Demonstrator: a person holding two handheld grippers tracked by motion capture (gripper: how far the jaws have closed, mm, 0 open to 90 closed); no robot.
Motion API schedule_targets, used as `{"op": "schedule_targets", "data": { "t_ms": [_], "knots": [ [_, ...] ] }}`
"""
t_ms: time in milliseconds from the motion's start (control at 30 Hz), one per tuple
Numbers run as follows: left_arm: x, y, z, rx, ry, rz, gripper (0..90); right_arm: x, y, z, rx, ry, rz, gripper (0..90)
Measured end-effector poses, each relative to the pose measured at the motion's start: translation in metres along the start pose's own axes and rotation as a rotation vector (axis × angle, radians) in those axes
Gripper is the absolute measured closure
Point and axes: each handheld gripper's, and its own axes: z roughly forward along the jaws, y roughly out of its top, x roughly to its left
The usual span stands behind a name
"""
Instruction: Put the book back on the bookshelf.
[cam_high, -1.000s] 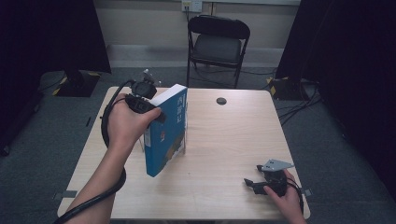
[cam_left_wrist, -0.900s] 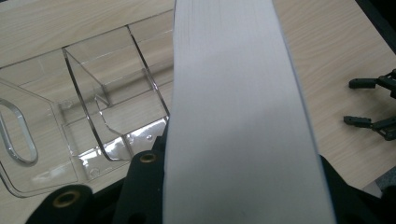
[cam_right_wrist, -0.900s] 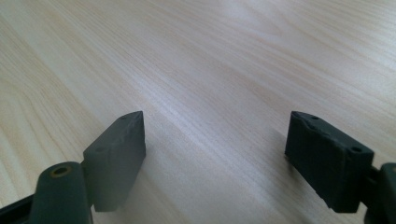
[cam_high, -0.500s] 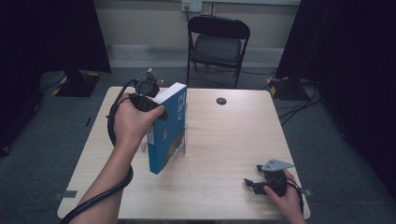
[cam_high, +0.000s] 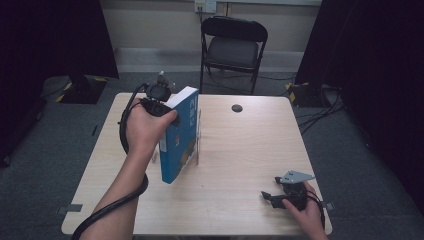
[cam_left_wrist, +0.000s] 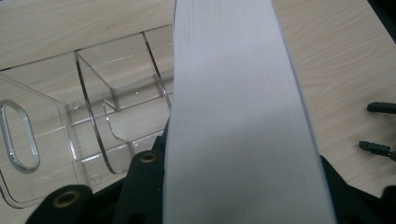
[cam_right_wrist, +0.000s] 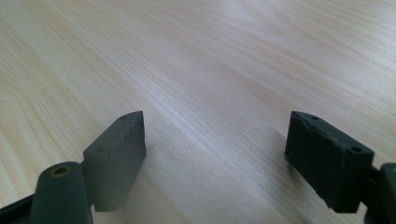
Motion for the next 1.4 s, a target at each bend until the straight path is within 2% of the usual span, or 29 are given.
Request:
{"op": "schedule_targets", "data": {
  "t_ms": [433,800,1133,1267,1367,1400],
  "knots": [
    [0.004,0.002,0.007,-0.013,0.011,-0.02,62.6,0.0,0.0,0.0,0.0,0.0,0.0,19.5],
    [0.004,0.007,0.013,-0.02,0.019,-0.019,62.5,0.0,0.0,0.0,0.0,0.0,0.001,19.5],
    [0.004,0.01,0.022,-0.03,0.022,-0.025,62.5,0.0,0.0,0.0,0.001,0.0,0.002,19.5],
    [0.005,0.011,0.026,-0.036,0.016,-0.042,62.5,0.0,0.0,0.0,0.001,0.001,0.003,19.5],
    [0.004,0.01,0.03,-0.043,0.028,-0.029,62.5,0.0,0.0,0.0,0.001,0.001,0.002,19.5],
    [0.004,0.011,0.032,-0.047,0.032,-0.037,62.5,0.0,0.0,0.0,0.001,0.0,0.002,19.5]
  ]
}}
